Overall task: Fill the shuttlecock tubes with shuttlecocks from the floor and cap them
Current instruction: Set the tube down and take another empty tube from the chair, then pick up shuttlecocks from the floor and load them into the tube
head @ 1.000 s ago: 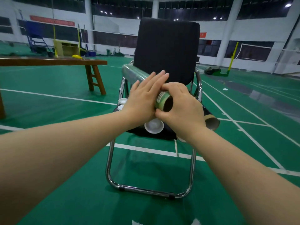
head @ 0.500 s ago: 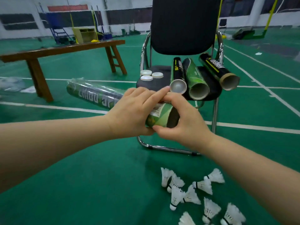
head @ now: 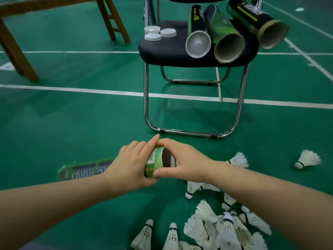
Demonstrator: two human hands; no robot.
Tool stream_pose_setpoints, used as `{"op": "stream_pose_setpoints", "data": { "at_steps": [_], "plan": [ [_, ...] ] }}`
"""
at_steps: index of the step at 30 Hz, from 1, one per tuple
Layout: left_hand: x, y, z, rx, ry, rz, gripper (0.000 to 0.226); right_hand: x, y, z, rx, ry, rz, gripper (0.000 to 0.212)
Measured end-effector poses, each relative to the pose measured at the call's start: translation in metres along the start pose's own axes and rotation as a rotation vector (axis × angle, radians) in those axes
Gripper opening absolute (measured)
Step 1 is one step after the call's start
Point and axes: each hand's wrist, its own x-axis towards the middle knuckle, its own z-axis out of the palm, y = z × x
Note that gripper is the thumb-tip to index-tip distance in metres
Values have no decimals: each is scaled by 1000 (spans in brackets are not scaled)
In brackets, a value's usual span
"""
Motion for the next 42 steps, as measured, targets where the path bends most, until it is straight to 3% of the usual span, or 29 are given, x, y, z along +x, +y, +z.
{"op": "stream_pose_setpoints", "data": {
  "at_steps": [3, 8, 13, 16, 21, 24, 27, 31, 33, 38, 40, 42],
  "plan": [
    [11, -15, 32, -15, -45, -63, 99, 14, 32, 11, 164, -9, 154, 72],
    [22, -40, 76, -56, -157, -178, 96, 37, 95, 26, 283, 64, 385, 47],
    [26, -52, 97, -39, -252, -229, 92, 65, 159, 53, -71, -31, 660, 57],
    [27, -57, 105, -27, -288, -250, 91, 79, 174, 74, -329, -87, 672, 67],
    [27, -64, 114, -15, -272, -273, 90, 96, 186, 89, -438, -126, 705, 46],
    [29, -65, 116, -18, -273, -286, 89, 98, 184, 88, -329, 4, 729, 27],
    [29, -67, 114, -45, -278, -306, 88, 96, 164, 70, 62, 371, 691, 18],
    [29, -70, 107, -87, -235, -334, 87, 76, 114, 40, 448, 670, 399, 21],
    [31, -68, 102, -119, -200, -348, 87, 62, 94, 38, 478, 630, 321, 25],
    [42, -53, 90, -166, -159, -342, 89, 44, 74, 50, 381, 318, 339, 19],
    [45, -45, 85, -179, -141, -330, 88, 41, 67, 50, 496, 205, 326, 12],
    [46, -37, 81, -182, -141, -299, 88, 40, 62, 45, 602, 35, 329, 28]
  ]
}}
